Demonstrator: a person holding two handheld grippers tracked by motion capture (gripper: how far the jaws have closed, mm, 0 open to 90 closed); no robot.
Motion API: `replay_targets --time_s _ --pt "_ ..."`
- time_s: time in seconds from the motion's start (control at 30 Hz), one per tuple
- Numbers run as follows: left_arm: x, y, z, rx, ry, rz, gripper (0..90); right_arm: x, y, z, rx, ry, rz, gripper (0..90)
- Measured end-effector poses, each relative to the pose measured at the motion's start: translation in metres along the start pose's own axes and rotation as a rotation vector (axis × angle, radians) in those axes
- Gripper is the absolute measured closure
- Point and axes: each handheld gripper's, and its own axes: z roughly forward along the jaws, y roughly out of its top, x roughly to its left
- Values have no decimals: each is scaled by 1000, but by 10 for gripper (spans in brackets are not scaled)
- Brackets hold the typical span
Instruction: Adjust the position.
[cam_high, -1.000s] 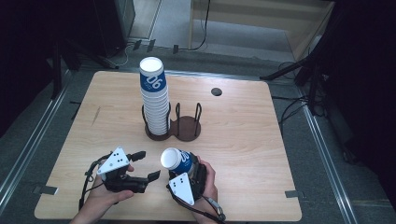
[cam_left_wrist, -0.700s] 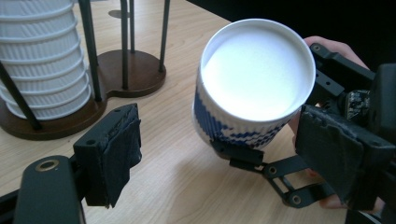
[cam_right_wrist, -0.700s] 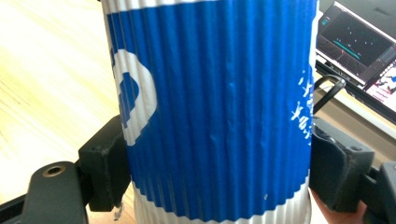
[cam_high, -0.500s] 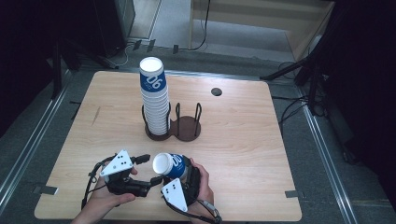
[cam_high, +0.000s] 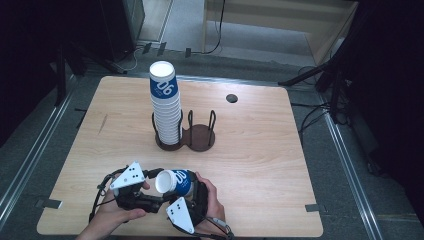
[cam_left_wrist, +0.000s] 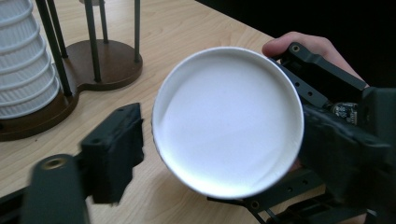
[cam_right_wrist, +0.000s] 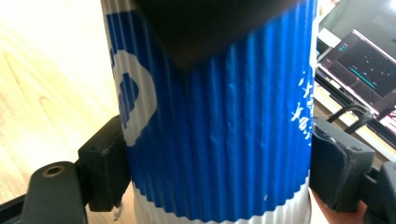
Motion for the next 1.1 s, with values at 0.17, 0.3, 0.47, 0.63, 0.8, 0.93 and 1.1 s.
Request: replay_targets --time_s 0.17,0.3,0.47,0.63,0.8,0.93,1.1 --pt "1 -1 1 33 -24 3 253 2 1 -2 -24 36 3 187" --pt "2 -1 0 32 -29 3 265 3 1 -1 -22 24 -11 178" --pt "5 0 -4 20 -15 -6 284 0 5 -6 -21 48 38 129" --pt "11 1 -10 -21 2 -39 289 -6 8 -8 -37 55 80 87" --pt "17 0 -15 -59 56 -40 287 -10 11 -10 -49 54 127 59" --pt "20 0 -19 -99 117 -40 286 -14 11 -10 -45 45 157 57" --pt "24 -2 -22 -136 182 -32 287 -15 11 -12 -49 48 179 39"
